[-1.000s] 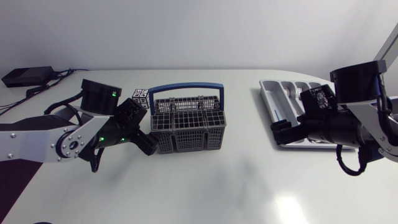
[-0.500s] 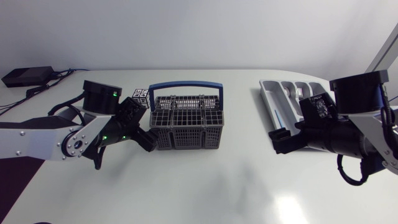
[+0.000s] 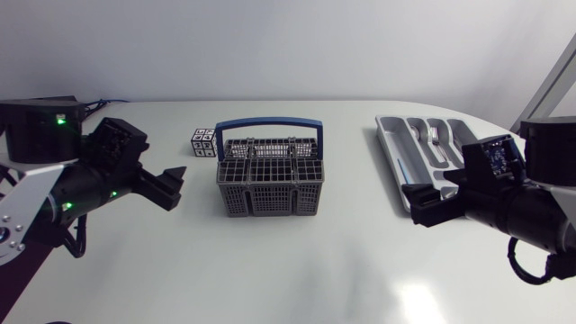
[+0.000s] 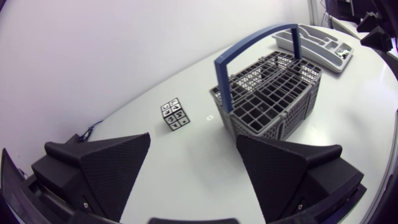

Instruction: Transfer all utensils from the basket to the drawer tray.

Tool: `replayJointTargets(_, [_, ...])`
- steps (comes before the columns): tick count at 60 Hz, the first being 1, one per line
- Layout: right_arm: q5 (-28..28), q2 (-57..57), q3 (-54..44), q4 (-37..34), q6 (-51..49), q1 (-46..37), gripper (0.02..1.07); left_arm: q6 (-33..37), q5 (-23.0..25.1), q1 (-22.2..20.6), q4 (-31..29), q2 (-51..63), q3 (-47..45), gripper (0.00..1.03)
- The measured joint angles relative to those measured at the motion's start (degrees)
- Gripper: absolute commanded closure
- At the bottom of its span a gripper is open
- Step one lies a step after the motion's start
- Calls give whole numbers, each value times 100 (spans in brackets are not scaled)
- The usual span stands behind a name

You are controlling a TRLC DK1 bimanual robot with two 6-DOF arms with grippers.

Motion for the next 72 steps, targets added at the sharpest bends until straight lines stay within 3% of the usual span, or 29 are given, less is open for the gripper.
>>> replayJointTargets(13, [48,-459,-240,190,-9,-299,6,4,-693,133,-35,-728,-378,5])
replayJointTargets(25, [61,-1091,-664,280,-179,-686,6,151,-739,199,-107,-1655,-833,5])
replayJointTargets(37, [59,-1759,-1010,363,-284,-894,6,-2,-732,562,131,-2830,-1292,6])
replayJointTargets(72, [-240,-3547,-2297,1097,13,-1335,6,-1259,221,1303,170,-4647,-2706,6])
